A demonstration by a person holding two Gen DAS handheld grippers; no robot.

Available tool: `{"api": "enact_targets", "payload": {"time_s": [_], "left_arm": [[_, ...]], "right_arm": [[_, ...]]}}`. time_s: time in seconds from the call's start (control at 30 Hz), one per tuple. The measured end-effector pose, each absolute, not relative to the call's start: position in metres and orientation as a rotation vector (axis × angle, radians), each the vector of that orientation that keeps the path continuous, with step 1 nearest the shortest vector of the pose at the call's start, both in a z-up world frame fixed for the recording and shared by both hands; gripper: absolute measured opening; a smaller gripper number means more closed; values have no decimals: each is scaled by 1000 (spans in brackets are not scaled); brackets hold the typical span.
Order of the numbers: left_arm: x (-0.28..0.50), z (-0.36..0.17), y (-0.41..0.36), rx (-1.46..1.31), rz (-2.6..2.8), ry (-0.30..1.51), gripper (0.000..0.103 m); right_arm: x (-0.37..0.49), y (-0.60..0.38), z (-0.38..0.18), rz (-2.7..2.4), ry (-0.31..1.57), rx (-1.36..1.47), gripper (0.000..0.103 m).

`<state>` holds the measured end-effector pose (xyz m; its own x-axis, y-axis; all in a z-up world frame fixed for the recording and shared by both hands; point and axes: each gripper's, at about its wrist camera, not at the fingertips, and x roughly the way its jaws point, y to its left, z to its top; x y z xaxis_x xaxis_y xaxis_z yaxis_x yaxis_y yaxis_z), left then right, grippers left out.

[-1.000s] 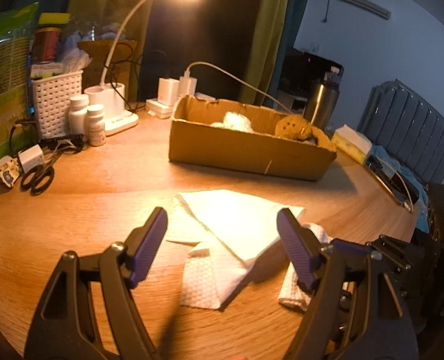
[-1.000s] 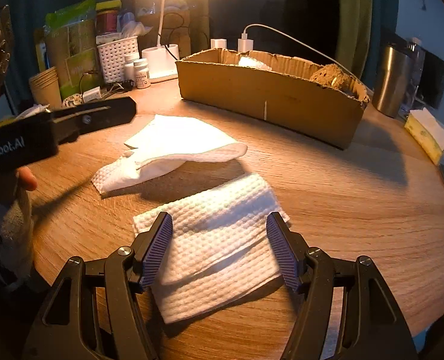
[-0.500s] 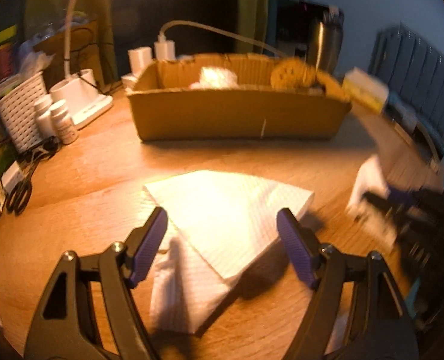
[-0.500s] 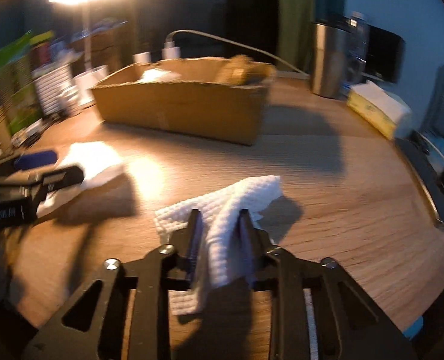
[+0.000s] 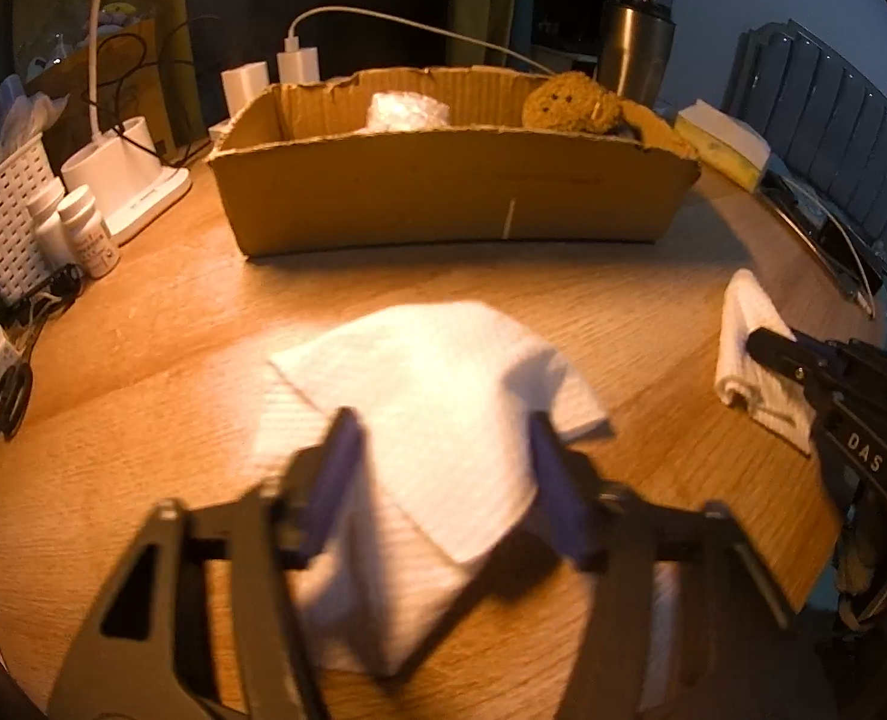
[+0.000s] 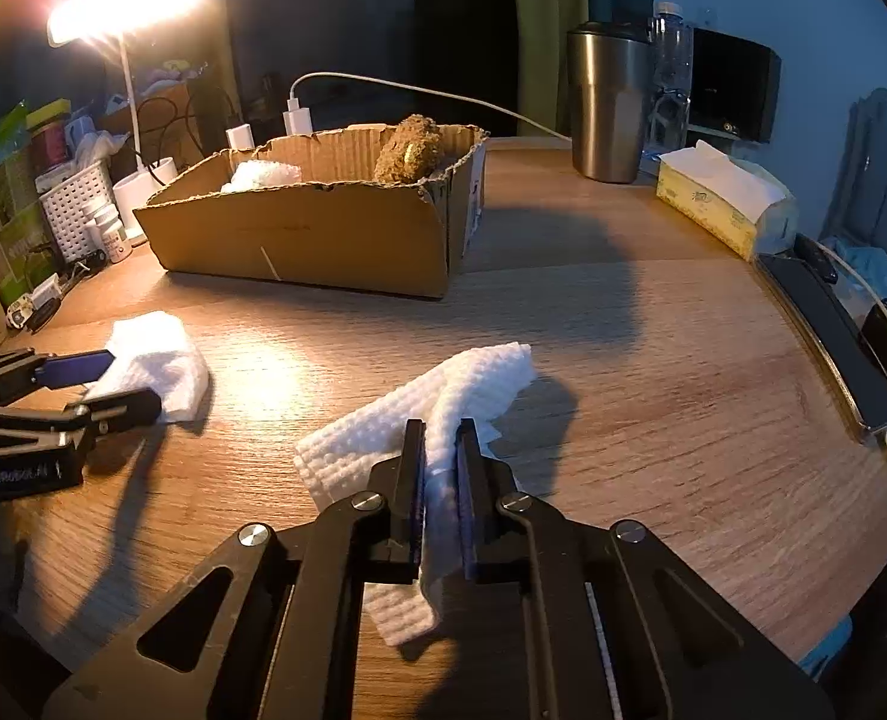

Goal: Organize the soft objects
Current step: 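Grasp a folded white paper towel with the right tool while the left tool grasps another towel, then lift both white towels and carry them over the box with both tools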

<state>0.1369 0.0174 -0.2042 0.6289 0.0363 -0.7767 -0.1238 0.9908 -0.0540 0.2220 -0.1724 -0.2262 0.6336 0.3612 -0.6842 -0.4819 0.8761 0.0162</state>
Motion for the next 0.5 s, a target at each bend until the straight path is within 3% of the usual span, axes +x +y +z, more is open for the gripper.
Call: {"api": "enact_targets", "payload": {"time_s": [0.07, 0.13, 0.23, 0.5], "left_arm": [[135, -204, 18, -109, 78, 881, 40], [133, -203, 18, -120, 58, 877, 25], [128, -203, 17, -141, 29, 871, 18], [109, -196, 13, -176, -7, 833, 17]], "right_arm": [[218, -171, -227, 488, 743, -174, 9], [214, -170, -228, 487, 742, -175, 9], [209, -167, -228, 491, 742, -178, 8], [202, -163, -215, 504, 708, -189, 8]]}}
